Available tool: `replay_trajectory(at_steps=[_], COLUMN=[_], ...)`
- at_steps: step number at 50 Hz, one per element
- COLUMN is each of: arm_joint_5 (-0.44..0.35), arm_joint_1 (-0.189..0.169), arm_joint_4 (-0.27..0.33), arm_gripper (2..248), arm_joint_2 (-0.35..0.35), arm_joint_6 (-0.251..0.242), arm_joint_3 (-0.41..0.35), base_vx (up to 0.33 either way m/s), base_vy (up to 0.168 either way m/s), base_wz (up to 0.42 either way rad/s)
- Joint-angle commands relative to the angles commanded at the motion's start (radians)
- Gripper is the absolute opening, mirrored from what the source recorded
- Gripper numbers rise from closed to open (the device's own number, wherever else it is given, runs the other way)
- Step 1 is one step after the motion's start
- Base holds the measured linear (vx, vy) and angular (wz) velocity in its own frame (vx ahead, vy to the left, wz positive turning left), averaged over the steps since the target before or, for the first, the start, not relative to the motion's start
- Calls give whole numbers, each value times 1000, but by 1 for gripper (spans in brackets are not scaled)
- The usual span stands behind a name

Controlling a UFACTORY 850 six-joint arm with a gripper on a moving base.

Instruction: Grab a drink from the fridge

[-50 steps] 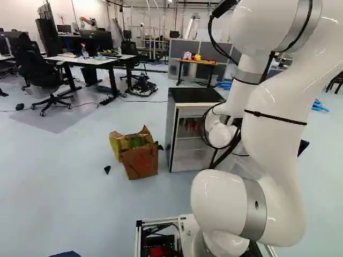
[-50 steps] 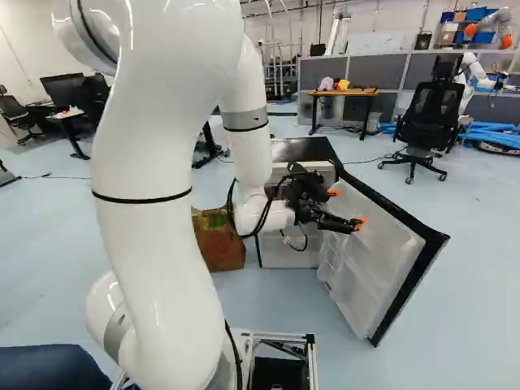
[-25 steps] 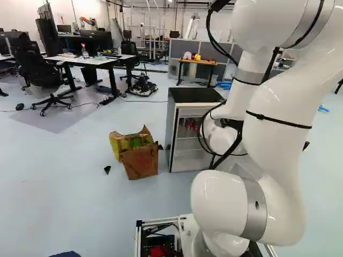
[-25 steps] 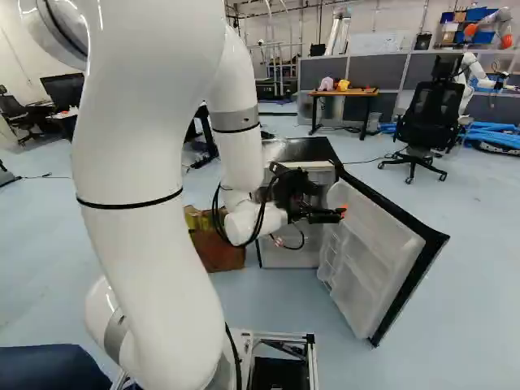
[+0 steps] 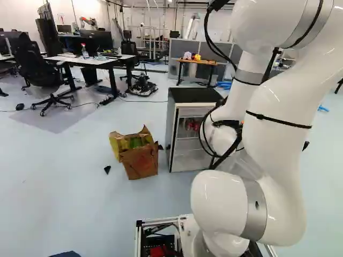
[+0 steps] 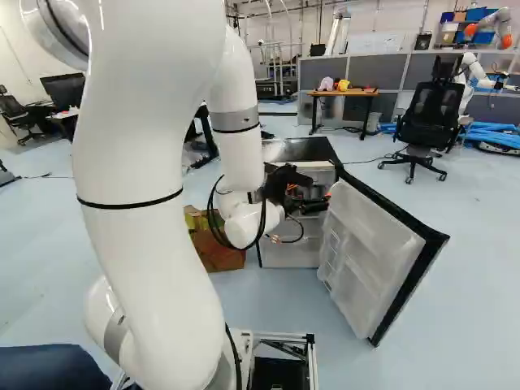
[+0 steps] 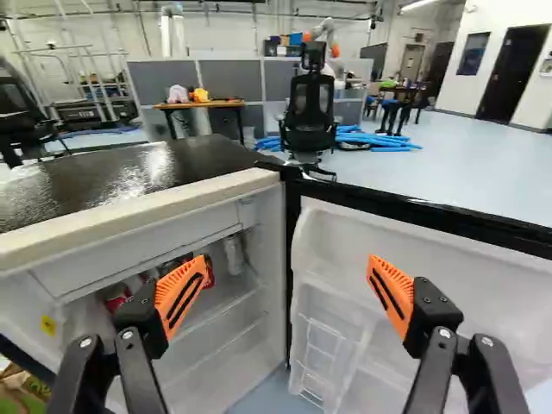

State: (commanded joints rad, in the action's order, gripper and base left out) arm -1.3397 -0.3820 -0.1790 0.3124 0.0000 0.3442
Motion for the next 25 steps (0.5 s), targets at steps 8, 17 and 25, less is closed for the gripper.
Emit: replay_trajectory(at_steps=[8,17,25], arm_joint_5=[0,0,0], arm_joint_1=[0,0,0], arm_joint_4=[84,179,263], arm_gripper=[247,247,247], arm_joint_2=[23,51,77], arm_joint_6=[0,0,0], arm_joint_3=[5,12,19], base_vx=[0,0,0], base_vy=[0,0,0], base_wz=[0,0,0])
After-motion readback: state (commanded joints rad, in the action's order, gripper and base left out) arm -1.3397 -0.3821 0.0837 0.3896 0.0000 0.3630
